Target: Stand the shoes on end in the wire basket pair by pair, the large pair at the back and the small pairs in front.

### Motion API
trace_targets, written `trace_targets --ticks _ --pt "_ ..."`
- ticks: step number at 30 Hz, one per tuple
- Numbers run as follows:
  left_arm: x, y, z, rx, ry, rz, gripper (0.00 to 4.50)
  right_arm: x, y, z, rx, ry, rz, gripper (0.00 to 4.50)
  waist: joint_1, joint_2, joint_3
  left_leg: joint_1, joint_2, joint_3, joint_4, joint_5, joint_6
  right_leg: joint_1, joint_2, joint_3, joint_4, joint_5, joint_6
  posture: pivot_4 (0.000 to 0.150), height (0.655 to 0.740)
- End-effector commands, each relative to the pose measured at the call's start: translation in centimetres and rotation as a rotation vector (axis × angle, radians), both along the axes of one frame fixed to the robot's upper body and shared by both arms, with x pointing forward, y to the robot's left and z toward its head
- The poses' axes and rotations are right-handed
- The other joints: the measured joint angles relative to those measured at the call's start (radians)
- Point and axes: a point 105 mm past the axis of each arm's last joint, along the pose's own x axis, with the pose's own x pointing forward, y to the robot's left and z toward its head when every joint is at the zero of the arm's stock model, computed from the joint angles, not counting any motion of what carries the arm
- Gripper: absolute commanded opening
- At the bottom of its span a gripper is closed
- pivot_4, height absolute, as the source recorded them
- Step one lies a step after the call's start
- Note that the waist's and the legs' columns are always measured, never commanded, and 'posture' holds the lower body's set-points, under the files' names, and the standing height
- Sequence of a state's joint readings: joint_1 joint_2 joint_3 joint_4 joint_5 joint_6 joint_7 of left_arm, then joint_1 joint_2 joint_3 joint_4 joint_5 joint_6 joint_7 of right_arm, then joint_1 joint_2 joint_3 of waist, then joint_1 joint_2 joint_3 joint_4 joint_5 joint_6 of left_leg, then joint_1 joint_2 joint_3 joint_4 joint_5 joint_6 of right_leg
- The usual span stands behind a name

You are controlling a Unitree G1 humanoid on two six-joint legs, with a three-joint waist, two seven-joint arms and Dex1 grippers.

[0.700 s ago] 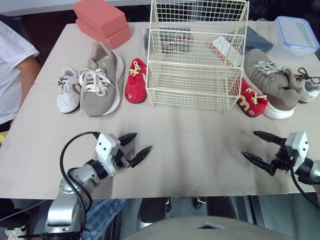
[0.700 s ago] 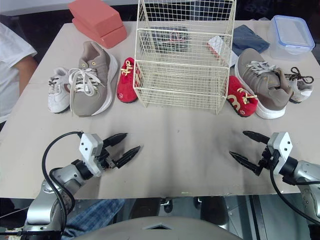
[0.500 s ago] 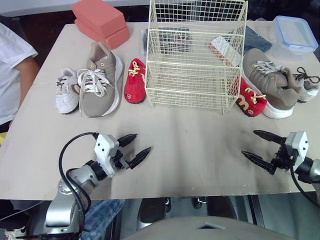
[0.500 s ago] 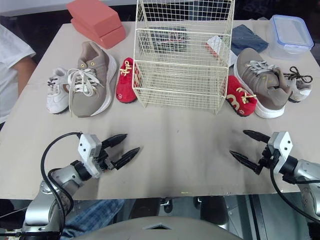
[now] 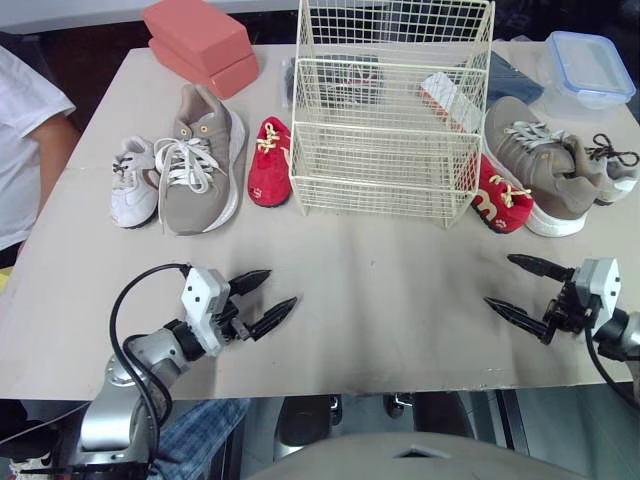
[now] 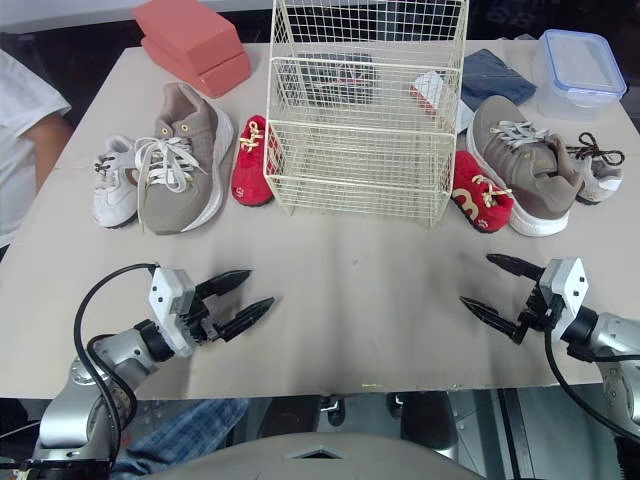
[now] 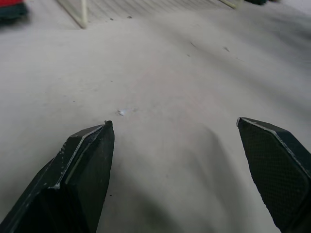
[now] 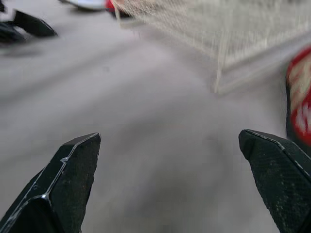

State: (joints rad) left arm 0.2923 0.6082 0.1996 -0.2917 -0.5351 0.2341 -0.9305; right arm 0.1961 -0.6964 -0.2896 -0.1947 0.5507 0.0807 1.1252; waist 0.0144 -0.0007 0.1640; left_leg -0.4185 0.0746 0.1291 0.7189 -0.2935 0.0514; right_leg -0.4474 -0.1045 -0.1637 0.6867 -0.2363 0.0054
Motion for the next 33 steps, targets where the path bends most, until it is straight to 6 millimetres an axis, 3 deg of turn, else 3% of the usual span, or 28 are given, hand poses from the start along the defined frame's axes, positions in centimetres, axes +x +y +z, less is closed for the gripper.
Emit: trace_targets --ticks 1,6,11,15,20,29,30,33 --pt "0.4 0.9 3.7 -0.036 -0.085 -0.070 4.39 0.8 1.8 4.6 -0.001 -0.129 0.090 4.50 0.000 -0.001 0.001 0.000 0.000 0.000 0.000 0.000 0.000 0.000 0.000 0.000 0.000 0.000 0.000 0.150 0.6860" --pt "0.6 1.7 8.5 -0.016 -0.168 -0.224 4.39 3.3 5.1 8.2 -0.059 -0.217 0.185 4.50 0.000 -0.001 0.002 0.001 0.000 0.000 0.001 0.000 0.000 0.000 0.000 -0.001 0.002 -0.001 -0.002 0.150 0.6860" --pt "0.1 1.7 12.8 0.006 -0.183 -0.347 4.39 5.6 7.2 9.9 -0.181 -0.232 0.305 4.50 0.000 -0.002 0.004 -0.001 0.000 0.001 0.000 0.003 -0.005 -0.001 0.000 -0.001 0.000 0.000 0.000 0.150 0.6860" --pt "0.3 1.6 14.6 0.050 -0.226 -0.337 4.39 7.7 8.4 9.8 -0.321 -0.201 0.359 4.50 -0.002 -0.003 0.005 -0.002 -0.001 0.001 0.000 0.003 -0.005 -0.001 0.000 -0.001 -0.002 0.001 0.001 0.150 0.6860" --pt "-0.5 0.9 15.6 0.079 -0.232 -0.342 4.39 8.8 9.8 9.1 -0.498 -0.169 0.444 4.50 -0.005 -0.003 0.007 -0.002 -0.001 0.002 0.000 0.003 -0.005 -0.002 0.000 -0.001 -0.002 0.002 -0.001 0.150 0.6860" --pt "-1.6 0.3 16.2 0.099 -0.236 -0.325 4.50 10.3 10.3 9.3 -0.679 -0.207 0.452 0.30 -0.004 -0.003 0.008 -0.002 0.000 0.002 0.002 0.004 -0.006 -0.002 0.000 0.000 0.000 0.001 0.000 0.150 0.6860" --pt "-1.6 0.3 16.2 0.097 -0.238 -0.323 4.50 10.3 10.5 9.5 -0.687 -0.220 0.458 0.06 -0.004 -0.003 0.008 -0.002 0.000 0.002 0.002 0.004 -0.006 -0.002 0.000 -0.001 0.001 0.001 0.001 0.150 0.6860" --pt "-1.5 0.3 16.1 0.089 -0.244 -0.312 4.50 10.5 10.8 9.8 -0.718 -0.251 0.488 0.06 -0.011 -0.003 0.008 -0.001 0.000 0.002 0.002 0.004 -0.007 -0.002 0.000 0.000 0.002 0.001 0.001 0.150 0.6860"
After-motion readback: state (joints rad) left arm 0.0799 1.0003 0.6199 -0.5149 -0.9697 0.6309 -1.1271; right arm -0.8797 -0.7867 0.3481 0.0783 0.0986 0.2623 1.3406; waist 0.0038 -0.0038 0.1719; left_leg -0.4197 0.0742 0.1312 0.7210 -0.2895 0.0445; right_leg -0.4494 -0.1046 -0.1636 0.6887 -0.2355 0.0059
